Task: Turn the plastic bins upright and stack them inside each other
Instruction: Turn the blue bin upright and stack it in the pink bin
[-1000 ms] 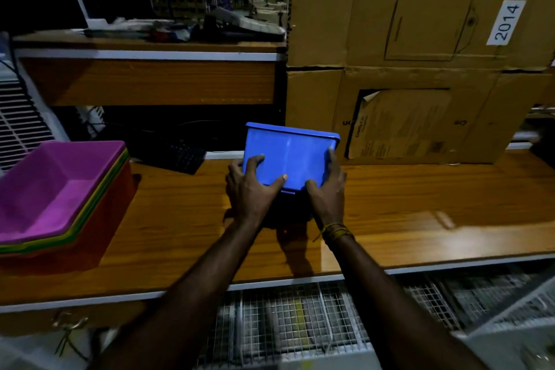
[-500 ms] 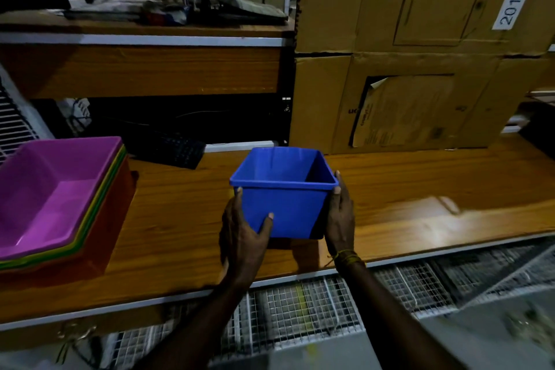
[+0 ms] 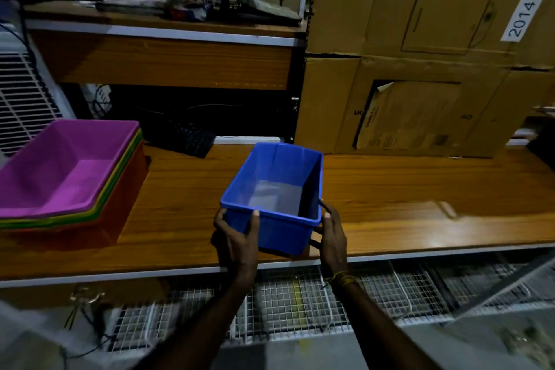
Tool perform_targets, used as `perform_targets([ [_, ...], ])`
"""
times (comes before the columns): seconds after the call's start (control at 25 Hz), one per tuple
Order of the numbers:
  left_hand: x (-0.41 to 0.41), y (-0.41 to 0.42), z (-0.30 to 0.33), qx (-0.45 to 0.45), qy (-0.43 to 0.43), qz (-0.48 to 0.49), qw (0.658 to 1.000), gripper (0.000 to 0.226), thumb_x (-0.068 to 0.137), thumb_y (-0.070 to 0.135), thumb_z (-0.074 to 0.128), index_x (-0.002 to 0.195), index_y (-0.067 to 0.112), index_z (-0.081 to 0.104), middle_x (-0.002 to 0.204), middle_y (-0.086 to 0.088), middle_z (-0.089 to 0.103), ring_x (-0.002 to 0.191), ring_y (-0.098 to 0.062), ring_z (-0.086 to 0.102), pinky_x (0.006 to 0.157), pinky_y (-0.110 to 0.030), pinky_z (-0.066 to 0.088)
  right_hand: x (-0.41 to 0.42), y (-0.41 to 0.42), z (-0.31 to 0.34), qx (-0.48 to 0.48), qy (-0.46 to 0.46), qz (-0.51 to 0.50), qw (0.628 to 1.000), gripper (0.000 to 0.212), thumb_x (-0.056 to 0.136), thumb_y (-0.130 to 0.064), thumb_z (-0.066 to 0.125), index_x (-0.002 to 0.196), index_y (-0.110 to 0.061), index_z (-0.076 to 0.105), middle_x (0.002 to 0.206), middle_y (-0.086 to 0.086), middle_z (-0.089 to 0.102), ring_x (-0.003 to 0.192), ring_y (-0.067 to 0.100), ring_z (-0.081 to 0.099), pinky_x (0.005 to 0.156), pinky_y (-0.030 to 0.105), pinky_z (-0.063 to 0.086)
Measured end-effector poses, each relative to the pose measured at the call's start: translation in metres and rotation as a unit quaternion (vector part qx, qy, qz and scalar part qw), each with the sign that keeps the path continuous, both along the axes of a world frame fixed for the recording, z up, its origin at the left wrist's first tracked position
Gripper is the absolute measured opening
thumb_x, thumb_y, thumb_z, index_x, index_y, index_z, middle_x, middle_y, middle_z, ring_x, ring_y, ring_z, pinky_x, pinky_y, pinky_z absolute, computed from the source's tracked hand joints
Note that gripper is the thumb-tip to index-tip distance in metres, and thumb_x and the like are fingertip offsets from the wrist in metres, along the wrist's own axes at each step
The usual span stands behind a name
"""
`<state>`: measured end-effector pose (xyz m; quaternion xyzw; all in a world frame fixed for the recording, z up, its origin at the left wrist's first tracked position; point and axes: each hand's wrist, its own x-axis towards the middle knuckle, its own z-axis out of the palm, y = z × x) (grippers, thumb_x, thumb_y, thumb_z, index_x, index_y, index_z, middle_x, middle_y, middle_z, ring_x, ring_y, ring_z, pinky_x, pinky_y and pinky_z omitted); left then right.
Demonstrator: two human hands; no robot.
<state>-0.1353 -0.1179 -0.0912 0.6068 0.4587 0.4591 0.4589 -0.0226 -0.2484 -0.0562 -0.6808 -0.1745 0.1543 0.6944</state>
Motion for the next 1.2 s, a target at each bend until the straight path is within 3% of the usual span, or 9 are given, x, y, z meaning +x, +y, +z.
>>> perform_targets([
  [0.16,-0.009,-0.015,-0.003,-0.061,-0.017,0.002,0.998,0.080,0.066,0.067,0.065,0.131,0.034,0.032,0.130,-0.009,0.056,0.119,-0.033,0.052,0.091,-0.054,0.049,-0.003,-0.014,-0.008,-0.037,0.006,-0.010,0.999,0.032,0.104,-0.025,0.036,0.122,-0.043,0.056,0.107,-0.002,0.068,0.087,0.010,0.069,0.069,0.040,0.062],
  [0.28,-0.019,-0.028,-0.008,-0.110,-0.014,-0.008,0.994,0.083,0.066,0.070,0.061,0.135,0.033,0.033,0.132,-0.009,0.055,0.120,-0.032,0.053,0.095,-0.053,0.048,-0.006,-0.024,-0.017,-0.064,-0.024,-0.018,0.998,0.033,0.101,-0.024,0.038,0.119,-0.045,0.057,0.093,-0.012,0.068,0.084,0.030,0.068,0.068,0.058,0.058],
  [0.36,-0.024,-0.036,-0.006,-0.118,-0.016,-0.010,0.993,0.085,0.067,0.069,0.060,0.137,0.025,0.039,0.131,-0.011,0.056,0.117,-0.030,0.056,0.095,-0.050,0.049,-0.008,-0.033,-0.022,-0.062,-0.031,-0.013,0.997,0.035,0.100,-0.022,0.037,0.120,-0.041,0.058,0.085,-0.013,0.066,0.083,0.043,0.064,0.064,0.063,0.054],
  [0.52,-0.034,-0.043,0.000,-0.122,-0.033,0.011,0.992,0.075,0.074,0.049,0.063,0.137,0.013,0.042,0.131,-0.016,0.055,0.115,-0.032,0.056,0.093,-0.048,0.049,-0.015,-0.043,-0.022,-0.039,-0.018,0.024,0.999,0.045,0.100,-0.006,0.033,0.123,-0.035,0.059,0.106,0.007,0.070,0.091,0.027,0.069,0.075,0.049,0.061],
  [0.64,-0.036,-0.045,0.005,-0.144,-0.054,0.028,0.988,0.070,0.070,0.047,0.063,0.130,0.017,0.044,0.126,-0.015,0.057,0.109,-0.034,0.058,0.089,-0.053,0.052,-0.013,-0.042,-0.028,-0.049,-0.037,0.037,0.997,0.050,0.097,-0.003,0.037,0.120,-0.040,0.060,0.110,0.010,0.071,0.095,0.024,0.070,0.079,0.048,0.061],
  [0.88,-0.039,-0.021,-0.002,-0.162,-0.078,0.041,0.983,0.055,0.060,0.049,0.067,0.110,0.042,0.043,0.117,-0.006,0.060,0.100,-0.032,0.063,0.082,-0.057,0.055,-0.017,-0.032,-0.022,-0.064,-0.010,-0.013,0.998,0.045,0.097,-0.010,0.044,0.137,-0.031,0.051,0.105,-0.027,0.061,0.084,0.015,0.064,0.084,0.046,0.058],
  [1.0,-0.043,-0.007,0.009,-0.159,-0.076,0.024,0.984,0.061,0.059,0.050,0.065,0.115,0.038,0.045,0.116,-0.006,0.061,0.098,-0.032,0.063,0.081,-0.055,0.056,-0.018,-0.017,-0.019,-0.081,-0.022,-0.025,0.996,0.034,0.092,-0.019,0.046,0.116,-0.030,0.066,0.109,-0.004,0.071,0.095,0.022,0.067,0.084,0.050,0.058],
  [1.12,-0.053,0.030,0.005,-0.180,-0.067,0.011,0.981,0.053,0.059,0.047,0.067,0.108,0.044,0.046,0.109,-0.002,0.064,0.094,-0.033,0.065,0.077,-0.059,0.056,-0.021,0.003,-0.011,-0.085,-0.015,-0.035,0.996,0.029,0.098,-0.010,0.045,0.114,-0.019,0.068,0.091,0.011,0.072,0.072,0.023,0.068,0.063,0.034,0.061],
  [1.2,-0.059,0.062,-0.005,-0.198,-0.070,-0.005,0.978,0.048,0.059,0.044,0.068,0.103,0.046,0.049,0.103,-0.001,0.065,0.089,-0.034,0.067,0.072,-0.064,0.055,-0.025,0.017,-0.005,-0.078,-0.012,-0.032,0.996,0.033,0.099,-0.008,0.043,0.122,-0.020,0.064,0.076,0.014,0.067,0.060,0.027,0.065,0.058,0.038,0.060],
])
